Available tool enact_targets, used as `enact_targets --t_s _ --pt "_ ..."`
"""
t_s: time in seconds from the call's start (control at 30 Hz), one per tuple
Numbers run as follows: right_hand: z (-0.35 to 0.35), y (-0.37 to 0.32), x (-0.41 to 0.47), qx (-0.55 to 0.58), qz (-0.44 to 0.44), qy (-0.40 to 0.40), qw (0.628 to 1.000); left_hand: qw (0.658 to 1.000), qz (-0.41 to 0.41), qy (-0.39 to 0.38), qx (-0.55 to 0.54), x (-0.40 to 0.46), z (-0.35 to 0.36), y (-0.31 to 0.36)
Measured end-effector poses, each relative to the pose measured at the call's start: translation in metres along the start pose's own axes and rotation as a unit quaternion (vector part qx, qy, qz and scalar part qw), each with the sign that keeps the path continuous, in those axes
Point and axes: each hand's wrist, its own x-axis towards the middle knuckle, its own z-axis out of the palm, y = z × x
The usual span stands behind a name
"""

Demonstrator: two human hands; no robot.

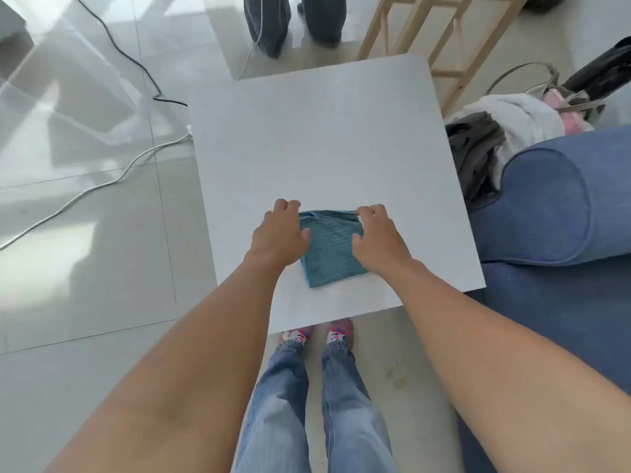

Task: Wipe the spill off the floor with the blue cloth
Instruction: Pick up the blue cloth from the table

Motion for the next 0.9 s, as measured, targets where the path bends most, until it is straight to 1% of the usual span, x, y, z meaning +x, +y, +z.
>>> enact_targets --t_s 0.07,0.13,0.23,0.3,0.4,0.5,0.57,0.67,0.73,0.9 --pt "0.008 0.009 0.021 0.006 -0.017 0.010 1.000 1.000 -0.004 -0.002 0.026 0.016 0.013 -0.001" --pt "0.016 0.014 0.038 -0.008 -0.028 -0.004 1.000 0.999 -0.002 0.007 0.051 0.027 0.026 -0.004" --pt "0.030 0.013 0.053 -0.018 -0.028 0.009 0.999 0.999 -0.006 0.045 0.017 0.039 0.040 -0.012" --pt "0.037 0.011 0.056 -0.005 -0.021 0.028 0.999 0.999 0.017 0.047 -0.005 0.044 0.044 -0.019" --pt "0.044 0.008 0.052 -0.013 -0.002 0.042 0.999 0.998 0.053 0.031 -0.026 0.045 0.041 -0.027" --pt "0.043 0.007 0.043 0.001 0.009 0.055 0.998 0.997 0.074 -0.011 -0.019 0.046 0.029 -0.027" --pt "0.034 0.006 0.034 0.024 0.018 0.057 0.998 0.995 0.080 -0.048 -0.034 0.044 0.018 -0.022" --pt "0.013 0.002 0.008 0.060 0.051 0.049 0.996 0.989 0.093 -0.080 -0.082 0.030 -0.002 -0.003" --pt "-0.007 -0.002 -0.018 0.084 0.071 0.064 0.992 0.986 0.106 -0.087 -0.096 0.017 -0.020 0.017" --pt "-0.068 -0.018 -0.099 0.160 0.131 0.115 0.972 0.975 0.190 -0.104 -0.056 -0.021 -0.078 0.095"
